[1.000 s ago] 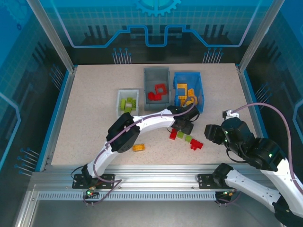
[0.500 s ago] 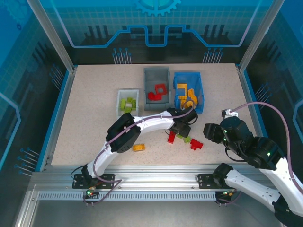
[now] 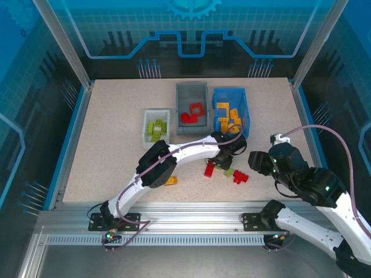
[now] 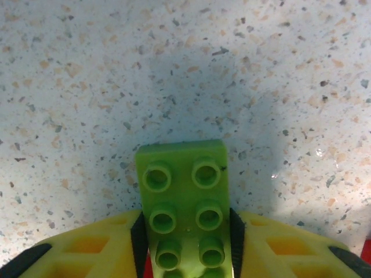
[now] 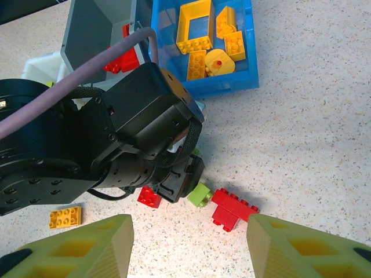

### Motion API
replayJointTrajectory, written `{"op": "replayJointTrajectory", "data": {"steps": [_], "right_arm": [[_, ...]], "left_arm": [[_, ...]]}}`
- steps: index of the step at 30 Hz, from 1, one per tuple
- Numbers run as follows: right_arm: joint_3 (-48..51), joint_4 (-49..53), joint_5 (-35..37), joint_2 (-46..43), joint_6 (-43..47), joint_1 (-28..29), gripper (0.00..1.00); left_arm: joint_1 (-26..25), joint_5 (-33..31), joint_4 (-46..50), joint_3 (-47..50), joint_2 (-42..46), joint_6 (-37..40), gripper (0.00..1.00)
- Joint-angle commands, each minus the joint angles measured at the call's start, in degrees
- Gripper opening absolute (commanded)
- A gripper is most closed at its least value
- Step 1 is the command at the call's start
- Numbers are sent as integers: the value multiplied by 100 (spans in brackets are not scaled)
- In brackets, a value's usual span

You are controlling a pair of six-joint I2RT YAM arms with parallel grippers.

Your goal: Sort the legos into containers by color

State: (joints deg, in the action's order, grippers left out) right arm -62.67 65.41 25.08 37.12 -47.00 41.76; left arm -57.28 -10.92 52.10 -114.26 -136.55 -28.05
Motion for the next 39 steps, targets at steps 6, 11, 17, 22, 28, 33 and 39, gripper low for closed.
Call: {"op": "replayJointTrajectory", "data": {"steps": [6, 11, 17, 22, 28, 33, 39], "right_arm": [[148, -81, -26, -56, -134, 67, 56], [194, -131, -35, -80, -18, 66, 56], [103, -387, -74, -309, 374, 58, 56], [32, -608, -81, -332, 675, 61, 56], [225, -1117, -504, -129, 941, 52, 56], [298, -1342, -640, -24, 1015, 39, 56], [419, -1607, -1010, 198, 1082, 42, 56]], "left_arm": [[-9, -303, 464, -426, -482, -23, 33], [14, -411, 355, -612, -286, -1, 31], [147, -503, 338, -648, 607, -117, 31], [482, -578, 193, 74, 1821, -222, 31], [1278, -292, -209, 1608, 3408, -345, 31], [1721, 87, -373, 2232, 4109, -350, 31], [1881, 94, -279, 2246, 4144, -376, 31]]}}
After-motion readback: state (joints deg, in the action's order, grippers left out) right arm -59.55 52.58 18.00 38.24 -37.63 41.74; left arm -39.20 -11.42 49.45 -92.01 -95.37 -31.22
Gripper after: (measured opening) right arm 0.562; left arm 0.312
